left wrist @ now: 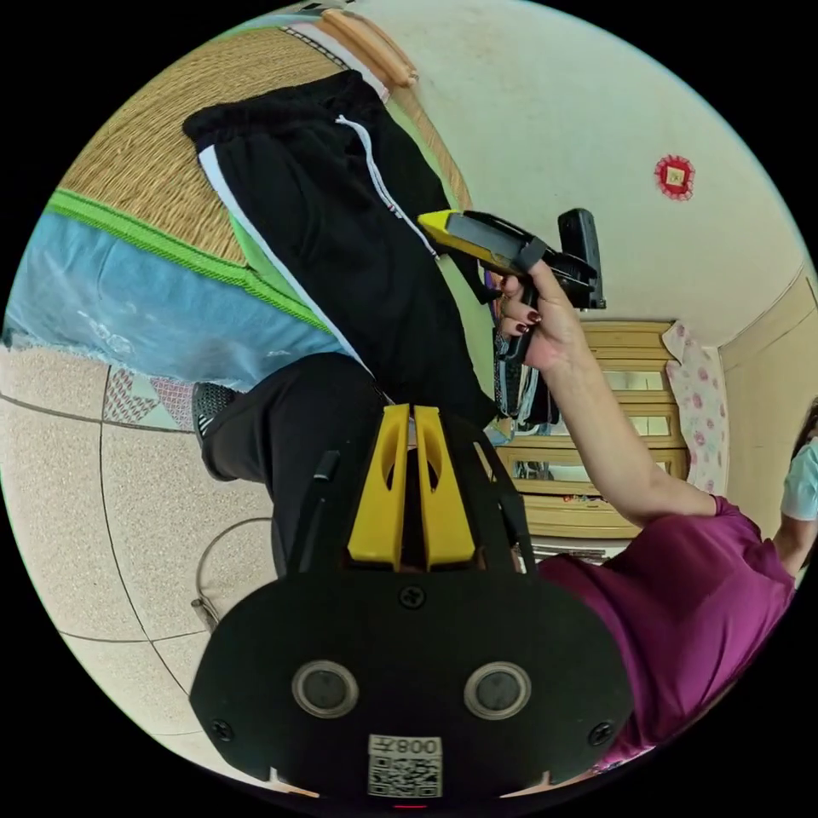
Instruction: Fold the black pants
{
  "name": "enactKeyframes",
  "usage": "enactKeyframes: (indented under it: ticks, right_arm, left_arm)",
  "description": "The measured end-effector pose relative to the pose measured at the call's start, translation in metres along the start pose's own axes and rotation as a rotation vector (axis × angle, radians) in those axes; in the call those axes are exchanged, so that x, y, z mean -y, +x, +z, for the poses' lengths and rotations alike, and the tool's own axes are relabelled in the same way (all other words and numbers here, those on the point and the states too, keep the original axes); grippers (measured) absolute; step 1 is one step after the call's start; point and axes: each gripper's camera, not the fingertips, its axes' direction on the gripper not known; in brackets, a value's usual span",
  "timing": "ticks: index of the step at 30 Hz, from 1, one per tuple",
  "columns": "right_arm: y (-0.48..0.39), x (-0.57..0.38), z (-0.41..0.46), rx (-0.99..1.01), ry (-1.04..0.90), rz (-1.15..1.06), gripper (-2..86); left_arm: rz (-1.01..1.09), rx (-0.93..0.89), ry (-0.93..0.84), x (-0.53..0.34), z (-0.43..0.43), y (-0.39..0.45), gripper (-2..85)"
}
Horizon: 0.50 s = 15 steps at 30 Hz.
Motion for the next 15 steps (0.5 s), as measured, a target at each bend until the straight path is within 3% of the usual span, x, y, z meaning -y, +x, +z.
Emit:
enactKeyframes:
  ticks: [2, 6, 10, 15]
  right_arm:
    - [0.021, -0.017, -0.016, 0.057, 0.09, -0.022, -0.1]
    - [0.066, -0.067, -0.023, -0.065, 0.118, 0.044, -0.2]
    - [0.153, -0.176, -0.037, -0.163, 0.2, 0.323, -0.4]
    - [0.248, -0.336, -0.069, -0.204, 0.405, 0.657, -0.2]
  left_arm:
    - [0.009, -0.016, 0.028, 0.017, -0.017, -0.013, 1.9]
    - [0.114, -0.034, 0.094, 0.073, -0.049, -0.019, 2.5]
    - [0.241, -0.002, 0.048, 0.122, -0.059, -0.016, 2.7]
    - [0.255, 0.043, -0.032, 0.164, -0.056, -0.034, 2.8]
